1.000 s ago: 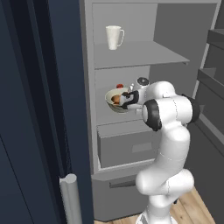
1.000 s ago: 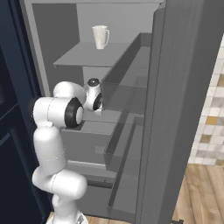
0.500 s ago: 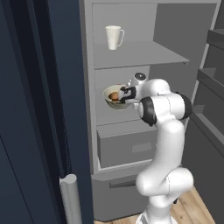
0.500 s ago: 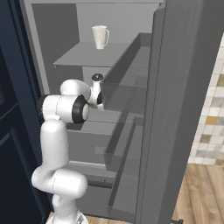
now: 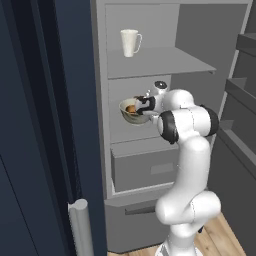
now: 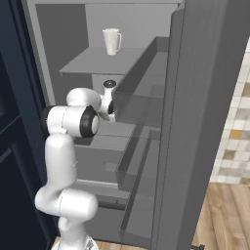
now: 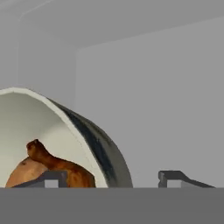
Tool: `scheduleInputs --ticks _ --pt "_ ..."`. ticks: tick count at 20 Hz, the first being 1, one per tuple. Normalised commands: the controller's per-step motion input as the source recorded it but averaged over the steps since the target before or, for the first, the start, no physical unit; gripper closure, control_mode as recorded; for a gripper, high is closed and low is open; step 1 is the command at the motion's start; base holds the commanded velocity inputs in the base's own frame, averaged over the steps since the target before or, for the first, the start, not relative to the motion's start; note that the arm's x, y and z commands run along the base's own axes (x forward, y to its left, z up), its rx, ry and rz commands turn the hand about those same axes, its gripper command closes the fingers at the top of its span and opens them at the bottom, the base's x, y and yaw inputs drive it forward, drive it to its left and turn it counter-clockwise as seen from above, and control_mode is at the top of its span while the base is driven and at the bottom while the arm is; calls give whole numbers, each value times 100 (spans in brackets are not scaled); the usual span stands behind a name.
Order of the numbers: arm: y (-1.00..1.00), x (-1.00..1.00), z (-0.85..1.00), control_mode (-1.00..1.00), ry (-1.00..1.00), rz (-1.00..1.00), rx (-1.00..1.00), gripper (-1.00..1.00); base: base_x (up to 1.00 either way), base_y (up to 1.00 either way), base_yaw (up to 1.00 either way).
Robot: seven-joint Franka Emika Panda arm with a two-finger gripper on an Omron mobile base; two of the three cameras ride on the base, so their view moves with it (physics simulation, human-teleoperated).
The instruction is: Pick the chicken drumstick and potato from their plates and place them in the bowl. Then put the bowl in the fridge.
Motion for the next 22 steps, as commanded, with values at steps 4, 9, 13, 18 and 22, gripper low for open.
scheduleInputs --ticks 4,9,13,18,22 --pt "0 -42 10 -100 0 0 7 -100 0 0 0" --pt "0 -49 18 -100 0 0 6 -100 0 0 0" --pt "0 -49 28 -100 0 0 0 -100 0 0 0" --pt "3 -56 26 -100 0 0 -1 -100 0 0 0" --pt "8 -70 14 -100 0 1 0 -100 0 0 0"
